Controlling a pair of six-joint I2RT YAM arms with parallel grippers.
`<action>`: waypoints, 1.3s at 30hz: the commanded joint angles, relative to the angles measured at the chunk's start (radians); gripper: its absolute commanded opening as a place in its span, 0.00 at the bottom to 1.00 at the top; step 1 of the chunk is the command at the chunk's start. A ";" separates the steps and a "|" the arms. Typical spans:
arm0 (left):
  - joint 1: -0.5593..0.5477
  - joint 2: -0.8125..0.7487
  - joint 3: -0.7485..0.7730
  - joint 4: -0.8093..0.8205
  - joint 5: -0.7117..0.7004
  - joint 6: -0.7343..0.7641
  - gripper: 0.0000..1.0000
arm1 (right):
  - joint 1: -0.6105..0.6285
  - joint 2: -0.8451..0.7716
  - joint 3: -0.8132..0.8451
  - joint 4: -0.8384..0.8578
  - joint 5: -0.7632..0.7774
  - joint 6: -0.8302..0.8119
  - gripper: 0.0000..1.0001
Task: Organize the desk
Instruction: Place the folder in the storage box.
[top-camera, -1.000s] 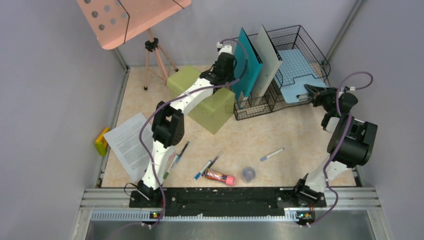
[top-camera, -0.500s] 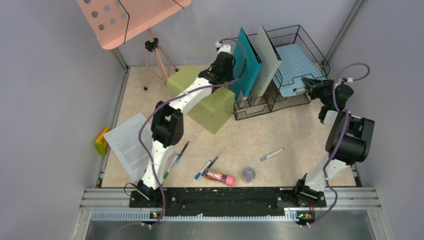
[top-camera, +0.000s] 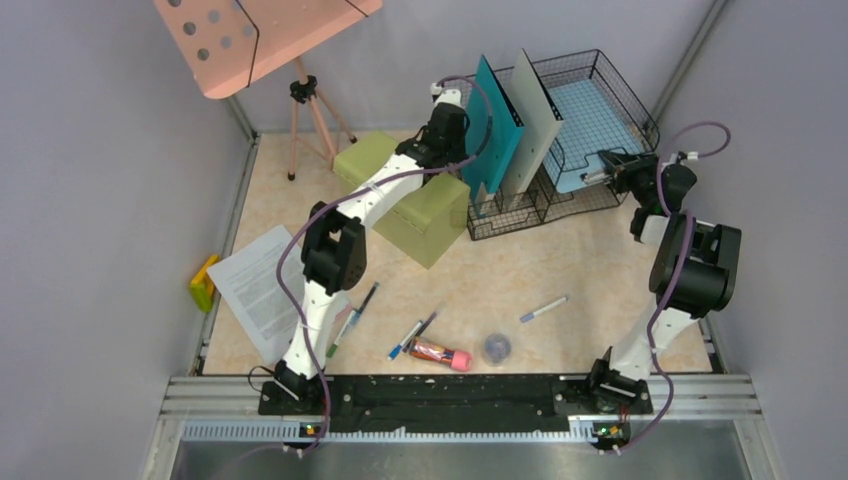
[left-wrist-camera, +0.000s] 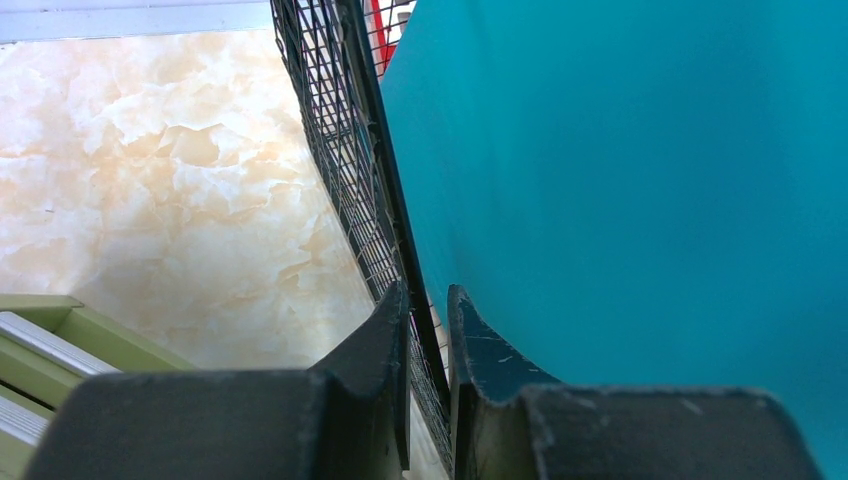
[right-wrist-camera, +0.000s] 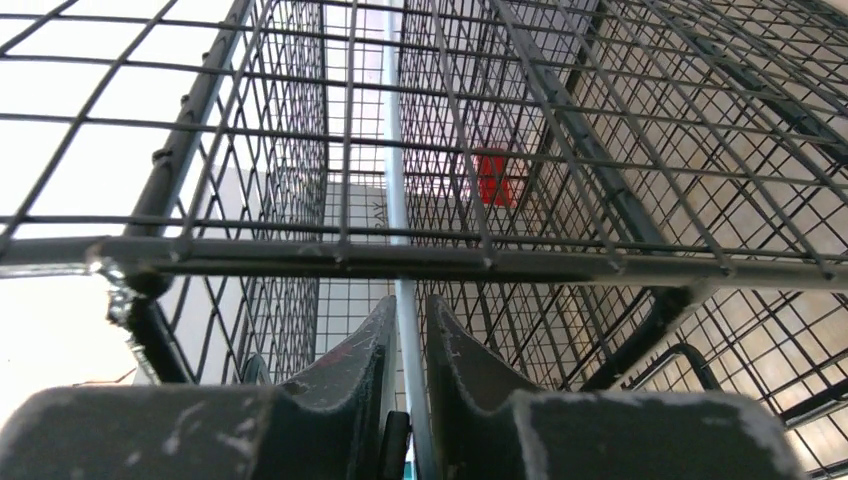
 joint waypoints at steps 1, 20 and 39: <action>-0.005 -0.063 -0.022 -0.077 0.140 0.052 0.00 | 0.028 0.007 0.045 0.127 0.002 0.018 0.25; 0.006 -0.085 -0.029 -0.076 0.122 0.034 0.00 | -0.034 -0.134 -0.039 -0.067 -0.047 -0.060 0.46; 0.011 -0.091 -0.033 -0.076 0.127 0.030 0.00 | -0.113 -0.173 -0.129 -0.012 -0.147 -0.059 0.26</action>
